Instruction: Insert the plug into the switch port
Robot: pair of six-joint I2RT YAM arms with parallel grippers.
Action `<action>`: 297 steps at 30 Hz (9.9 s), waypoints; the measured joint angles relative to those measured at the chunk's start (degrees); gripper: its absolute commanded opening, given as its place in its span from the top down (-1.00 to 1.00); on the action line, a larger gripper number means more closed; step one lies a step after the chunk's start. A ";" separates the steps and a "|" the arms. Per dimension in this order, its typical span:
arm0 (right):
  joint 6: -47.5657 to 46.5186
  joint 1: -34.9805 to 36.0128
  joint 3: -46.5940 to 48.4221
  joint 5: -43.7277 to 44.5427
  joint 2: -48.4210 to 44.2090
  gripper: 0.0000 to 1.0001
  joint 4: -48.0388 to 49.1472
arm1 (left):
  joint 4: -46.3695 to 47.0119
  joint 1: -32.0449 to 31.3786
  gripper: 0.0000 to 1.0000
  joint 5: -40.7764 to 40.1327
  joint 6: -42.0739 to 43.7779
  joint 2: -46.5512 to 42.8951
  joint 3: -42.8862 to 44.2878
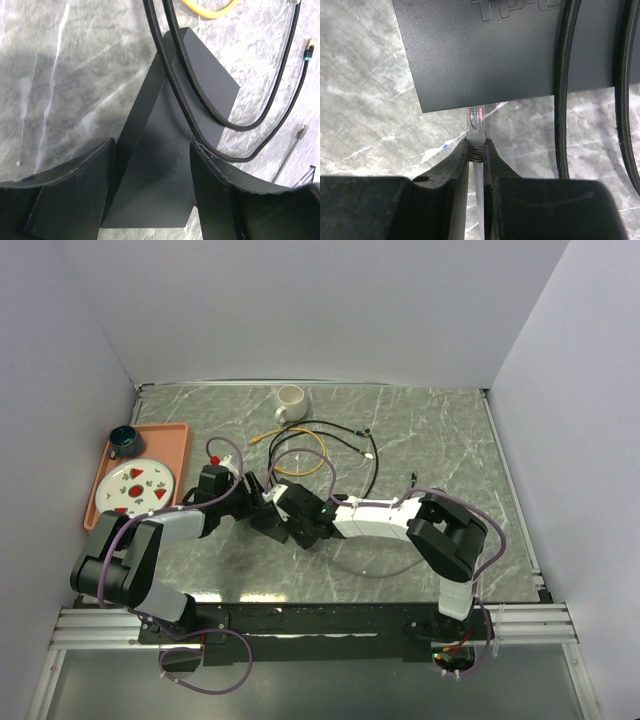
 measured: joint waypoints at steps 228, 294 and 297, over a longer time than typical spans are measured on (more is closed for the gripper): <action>-0.52 -4.28 -16.83 -6.67 -14.25 -0.80 20.55 | -20.59 -18.84 -0.86 -20.63 -2.73 -15.21 2.19; 6.38 -19.82 -9.66 -17.70 -14.03 -0.31 12.59 | -22.71 -4.26 -0.33 -6.43 6.62 0.00 19.80; 5.62 -18.01 -10.08 -16.59 -14.03 -0.31 11.74 | -21.70 -4.26 -0.33 -5.70 6.45 -0.02 19.54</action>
